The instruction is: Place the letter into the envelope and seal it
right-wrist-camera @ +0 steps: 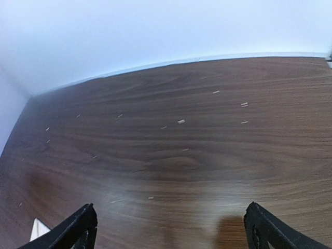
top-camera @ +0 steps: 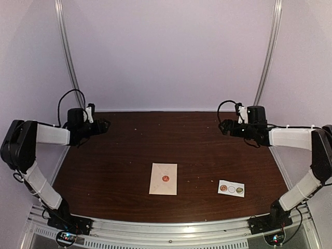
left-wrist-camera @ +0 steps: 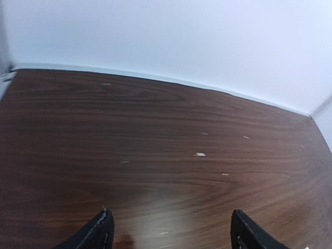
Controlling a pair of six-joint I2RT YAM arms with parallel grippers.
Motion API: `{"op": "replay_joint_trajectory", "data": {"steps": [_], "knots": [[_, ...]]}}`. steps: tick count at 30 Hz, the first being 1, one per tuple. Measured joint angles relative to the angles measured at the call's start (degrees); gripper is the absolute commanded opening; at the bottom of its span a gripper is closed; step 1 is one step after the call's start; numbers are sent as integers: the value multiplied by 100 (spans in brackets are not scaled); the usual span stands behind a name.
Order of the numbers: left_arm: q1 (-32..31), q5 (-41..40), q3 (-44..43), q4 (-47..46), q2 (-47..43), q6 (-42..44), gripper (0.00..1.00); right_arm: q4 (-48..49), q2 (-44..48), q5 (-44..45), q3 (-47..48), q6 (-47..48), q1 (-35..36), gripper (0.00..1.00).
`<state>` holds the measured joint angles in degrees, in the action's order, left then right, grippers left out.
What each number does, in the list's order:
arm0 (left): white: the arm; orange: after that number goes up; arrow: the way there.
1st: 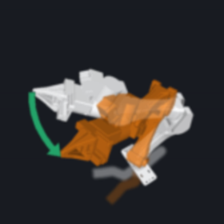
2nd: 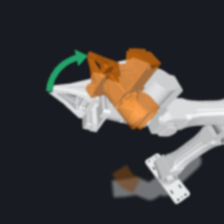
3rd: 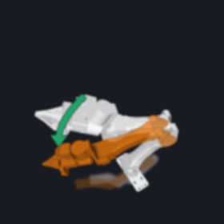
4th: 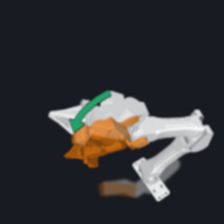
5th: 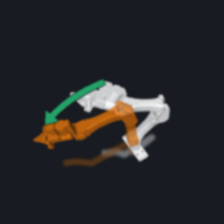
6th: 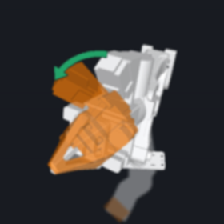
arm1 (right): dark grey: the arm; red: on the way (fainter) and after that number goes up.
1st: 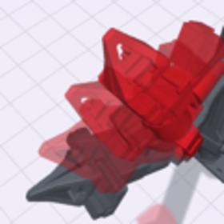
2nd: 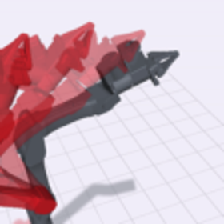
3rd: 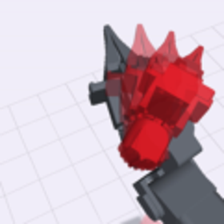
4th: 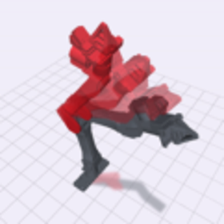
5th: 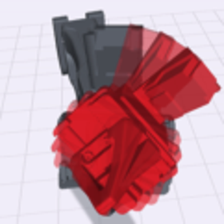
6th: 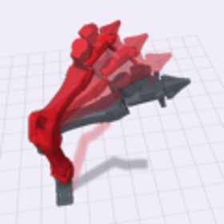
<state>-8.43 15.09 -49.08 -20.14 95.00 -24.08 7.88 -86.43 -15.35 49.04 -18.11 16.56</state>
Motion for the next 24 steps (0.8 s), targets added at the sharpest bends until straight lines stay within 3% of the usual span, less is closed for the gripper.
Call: {"op": "replay_joint_trajectory", "data": {"steps": [3,6,10,14,24], "knots": [[1075,-146,815,-306,-649,39,84,225,487,4,-378,146,-896,100],[1550,-634,1600,-682,-1513,201,88,817,979,42,-863,227,-1648,100],[1456,-1180,2667,-1720,-2422,568,88,1792,1432,404,-1733,278,-2166,100],[1443,-1541,3401,-2588,-2352,844,89,2708,1580,885,-2601,389,-2245,100],[1443,-1784,3534,-3204,-1947,1128,89,4087,1569,1340,-3204,638,-2247,100]]}}
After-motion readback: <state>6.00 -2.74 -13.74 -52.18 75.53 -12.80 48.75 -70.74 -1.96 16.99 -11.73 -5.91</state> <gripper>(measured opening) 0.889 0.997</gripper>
